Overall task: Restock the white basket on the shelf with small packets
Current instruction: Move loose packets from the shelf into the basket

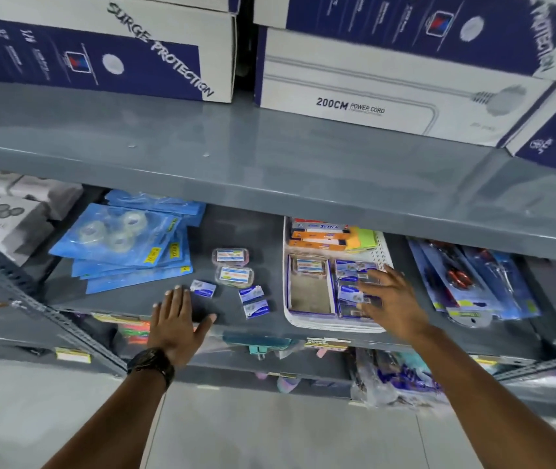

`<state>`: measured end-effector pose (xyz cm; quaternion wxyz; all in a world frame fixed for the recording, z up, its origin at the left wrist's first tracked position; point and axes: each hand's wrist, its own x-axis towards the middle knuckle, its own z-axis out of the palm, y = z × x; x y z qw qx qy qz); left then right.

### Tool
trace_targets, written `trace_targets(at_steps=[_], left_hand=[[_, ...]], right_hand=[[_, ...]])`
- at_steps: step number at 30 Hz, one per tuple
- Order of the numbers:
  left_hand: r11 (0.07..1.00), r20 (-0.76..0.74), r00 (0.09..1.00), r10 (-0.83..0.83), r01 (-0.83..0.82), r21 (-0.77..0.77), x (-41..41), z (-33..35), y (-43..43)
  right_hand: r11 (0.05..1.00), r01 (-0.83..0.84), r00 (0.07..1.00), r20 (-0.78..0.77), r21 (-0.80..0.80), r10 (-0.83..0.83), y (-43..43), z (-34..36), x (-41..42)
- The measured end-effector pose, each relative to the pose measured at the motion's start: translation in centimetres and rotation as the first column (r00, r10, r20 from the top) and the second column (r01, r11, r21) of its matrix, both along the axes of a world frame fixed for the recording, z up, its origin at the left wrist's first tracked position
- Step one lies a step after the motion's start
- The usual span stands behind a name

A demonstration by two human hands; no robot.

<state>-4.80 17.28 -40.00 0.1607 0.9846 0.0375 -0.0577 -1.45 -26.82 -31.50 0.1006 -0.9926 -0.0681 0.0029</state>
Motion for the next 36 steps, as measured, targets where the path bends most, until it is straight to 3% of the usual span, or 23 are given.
trace_targets(at_steps=[4,12,19,22,24,28,31,36], left_hand=[[0.998,-0.011,1.0,-0.027,0.028,0.056,0.0,-0.9,0.3],[0.996,0.002,1.0,-0.014,0.013,0.085,0.1,-1.4,0.2],[0.995,-0.001,1.0,0.0,0.0,0.097,0.1,-1.2,0.0],[0.994,-0.03,1.0,0.01,-0.007,0.107,0.2,-1.0,-0.2],[0.993,-0.049,0.999,0.011,-0.005,0.116,0.2,-0.9,-0.2],[0.994,-0.052,0.999,0.01,-0.004,0.105,0.3,-1.1,0.0],[0.995,-0.073,0.997,0.011,-0.004,0.097,0.4,-1.2,0.1],[0.997,-0.049,0.999,0.011,-0.007,0.08,0.4,-1.6,0.2]], right_hand=[[0.984,-0.036,0.991,-0.135,-0.177,0.011,-1.0,-0.2,0.4],[0.977,-0.015,0.988,-0.15,-0.214,-0.018,0.1,-0.8,1.3],[0.997,0.021,0.998,0.05,0.076,-0.025,3.4,-1.1,1.4],[0.976,-0.107,0.984,0.16,0.188,0.077,7.8,-0.4,1.6],[0.955,-0.238,0.952,0.236,0.179,0.194,11.3,0.2,1.9],[0.926,-0.327,0.944,0.103,0.189,0.313,18.1,0.3,2.5],[0.896,-0.427,0.904,0.047,0.123,0.425,22.2,-0.4,3.3],[0.879,-0.474,0.879,-0.089,-0.055,0.468,27.4,-1.6,4.6]])
